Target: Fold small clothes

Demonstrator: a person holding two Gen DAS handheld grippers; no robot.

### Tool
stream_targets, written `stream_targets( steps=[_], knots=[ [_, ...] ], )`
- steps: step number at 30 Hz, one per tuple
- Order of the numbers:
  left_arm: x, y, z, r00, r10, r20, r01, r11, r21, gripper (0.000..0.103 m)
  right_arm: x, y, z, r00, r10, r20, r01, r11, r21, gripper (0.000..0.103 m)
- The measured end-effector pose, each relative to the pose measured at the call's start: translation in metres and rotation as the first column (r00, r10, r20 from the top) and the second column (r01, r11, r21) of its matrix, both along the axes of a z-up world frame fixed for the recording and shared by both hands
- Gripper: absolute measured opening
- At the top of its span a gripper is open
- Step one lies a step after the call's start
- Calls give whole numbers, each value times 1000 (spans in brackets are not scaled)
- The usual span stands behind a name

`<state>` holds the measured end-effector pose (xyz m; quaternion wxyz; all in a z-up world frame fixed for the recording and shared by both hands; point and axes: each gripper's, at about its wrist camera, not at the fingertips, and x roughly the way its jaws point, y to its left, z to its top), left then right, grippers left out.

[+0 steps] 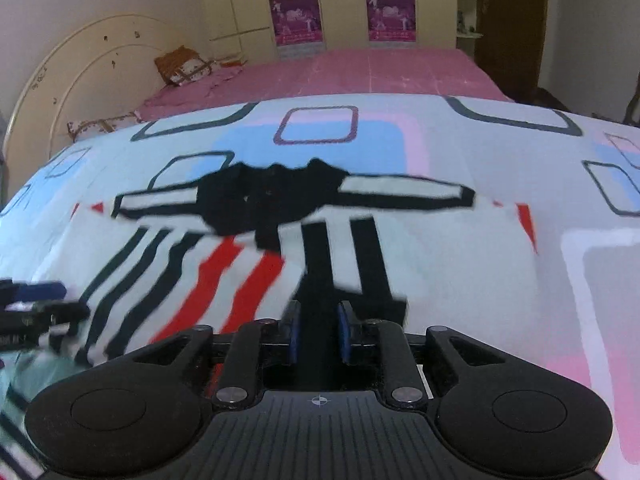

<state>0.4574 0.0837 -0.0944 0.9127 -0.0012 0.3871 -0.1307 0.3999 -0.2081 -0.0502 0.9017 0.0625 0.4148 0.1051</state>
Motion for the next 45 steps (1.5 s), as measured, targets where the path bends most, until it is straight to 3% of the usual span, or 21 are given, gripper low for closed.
stream_targets(
  steps=[4, 6, 8, 10, 12, 14, 15, 16, 18, 21, 23, 25, 27, 28, 30, 33, 35, 39, 42, 45],
  knots=[
    [63, 20, -5, 997, 71, -17, -72, 997, -19, 61, 38, 3, -6, 1000, -9, 21, 10, 1000, -27, 19],
    [84, 32, -20, 995, 95, -35, -95, 995, 18, 63, 52, -4, -11, 999, -34, 17, 34, 999, -41, 19],
    [86, 38, -23, 997, 79, -11, -78, 997, 20, 64, 66, -18, -24, 997, -77, -27, 74, 993, -90, 18],
    [84, 38, -20, 998, 67, -9, -66, 997, 29, 64, 66, -31, -25, 997, -76, -31, 75, 997, -34, 18],
    [77, 38, -13, 995, 98, -3, -98, 994, 39, 61, 62, -28, -18, 997, -79, -25, 78, 996, -45, 19],
    [61, 26, 1, 994, 97, 52, -99, 994, 44, 70, 54, -22, -4, 996, -83, 21, 83, 997, 0, 20],
    [57, 18, 5, 995, 70, 70, -72, 997, 24, 73, 51, -15, 2, 997, -74, 37, 73, 997, 29, 39],
    [49, 5, 8, 995, 45, 87, -47, 999, 25, 75, 48, -3, 7, 998, -46, 52, 42, 997, 58, 50],
    [38, -21, 7, 996, 10, 91, -11, 1000, 16, 75, 47, 25, 11, 998, 31, 60, -36, 996, 78, 50],
    [32, -46, 0, 998, -1, 67, 1, 1000, 1, 71, 47, 63, 9, 994, 105, 42, -107, 993, 43, 29],
    [31, -52, -9, 999, 21, 37, -22, 1000, 23, 65, 47, 80, 2, 993, 119, 19, -119, 993, 1, 24],
    [31, -56, -19, 1000, 17, 14, -18, 997, 68, 68, 46, 89, -11, 992, 122, -15, -122, 991, -55, 22],
    [27, -51, -22, 999, 3, 34, -7, 995, 95, 71, 37, 95, -17, 988, 152, 13, -149, 979, -136, 22],
    [24, -42, -20, 999, 11, 32, -14, 996, 93, 71, 31, 93, -16, 988, 155, 26, -147, 969, -199, 22],
    [17, -18, -18, 998, 41, 46, -46, 993, 105, 73, 26, 57, -19, 999, 34, 38, -23, 966, -257, 22],
    [15, 0, -20, 997, 73, 40, -75, 996, 57, 76, 23, 8, -26, 999, -50, 4, 50, 993, -106, 30],
    [15, -8, -10, 996, 79, 50, -82, 994, 71, 72, 24, 12, -21, 999, -41, 10, 42, 991, -124, 30],
    [1, -35, 5, 996, 9, 91, -13, 999, 39, 72, 12, 29, -5, 999, -8, 52, 10, 999, -47, 30],
    [-12, -55, 2, 995, -43, 93, 36, 996, 78, 72, 4, 47, -8, 999, 40, 38, -38, 998, -50, 30],
    [-23, -45, -12, 999, -22, 45, 17, 994, 103, 72, -3, 46, -19, 999, 44, 1, -44, 995, -91, 30]
  ],
)
